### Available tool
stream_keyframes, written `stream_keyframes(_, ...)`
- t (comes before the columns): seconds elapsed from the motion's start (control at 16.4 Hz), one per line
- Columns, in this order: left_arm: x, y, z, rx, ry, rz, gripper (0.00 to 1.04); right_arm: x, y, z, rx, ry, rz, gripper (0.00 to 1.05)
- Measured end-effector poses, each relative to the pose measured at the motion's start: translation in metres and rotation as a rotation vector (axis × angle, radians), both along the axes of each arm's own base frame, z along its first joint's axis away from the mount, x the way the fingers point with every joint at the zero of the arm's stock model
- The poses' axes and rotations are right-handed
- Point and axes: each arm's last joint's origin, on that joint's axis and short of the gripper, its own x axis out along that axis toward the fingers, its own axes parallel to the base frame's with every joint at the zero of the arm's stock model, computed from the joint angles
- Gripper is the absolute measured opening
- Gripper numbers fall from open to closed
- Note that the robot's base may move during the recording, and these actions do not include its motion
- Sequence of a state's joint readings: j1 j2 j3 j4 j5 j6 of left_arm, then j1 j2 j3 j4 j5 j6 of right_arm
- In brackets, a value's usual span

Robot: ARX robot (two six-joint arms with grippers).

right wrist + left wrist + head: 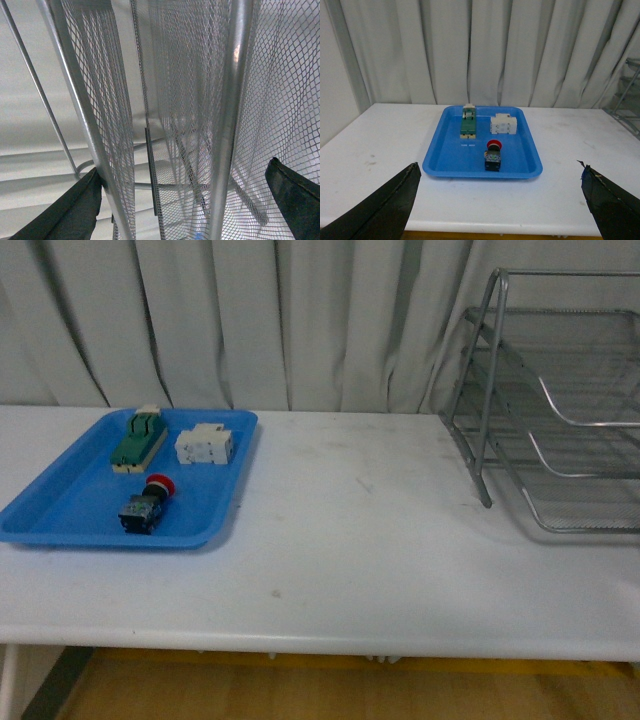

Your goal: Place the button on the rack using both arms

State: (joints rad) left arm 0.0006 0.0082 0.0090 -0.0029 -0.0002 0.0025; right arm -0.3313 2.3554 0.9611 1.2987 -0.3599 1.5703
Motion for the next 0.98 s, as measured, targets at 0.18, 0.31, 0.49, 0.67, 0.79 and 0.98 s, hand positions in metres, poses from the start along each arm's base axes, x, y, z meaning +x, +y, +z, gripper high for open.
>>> stream_keyframes(0.18, 0.000, 0.000, 0.000, 0.000, 0.000, 0.000, 0.98, -0.004, 0.002, 0.002, 0.014, 0.006, 0.003, 0.98)
stream_keyframes(0.31, 0.000, 0.000, 0.000, 0.000, 0.000, 0.000, 0.98, -0.005, 0.002, 0.003, 0.021, 0.007, 0.017, 0.98)
stream_keyframes(0.49, 0.000, 0.000, 0.000, 0.000, 0.000, 0.000, 0.98, -0.007, 0.002, 0.002, 0.025, 0.012, 0.022, 0.98)
stream_keyframes(0.67, 0.000, 0.000, 0.000, 0.000, 0.000, 0.000, 0.98, -0.009, 0.003, 0.002, 0.034, 0.016, 0.038, 0.98)
stream_keyframes(0.79, 0.000, 0.000, 0.000, 0.000, 0.000, 0.000, 0.98, -0.011, 0.004, 0.001, 0.039, 0.022, 0.050, 0.98)
stream_keyframes(0.98, 0.000, 0.000, 0.000, 0.000, 0.000, 0.000, 0.98, -0.013, 0.006, -0.002, 0.047, 0.039, 0.057, 0.98)
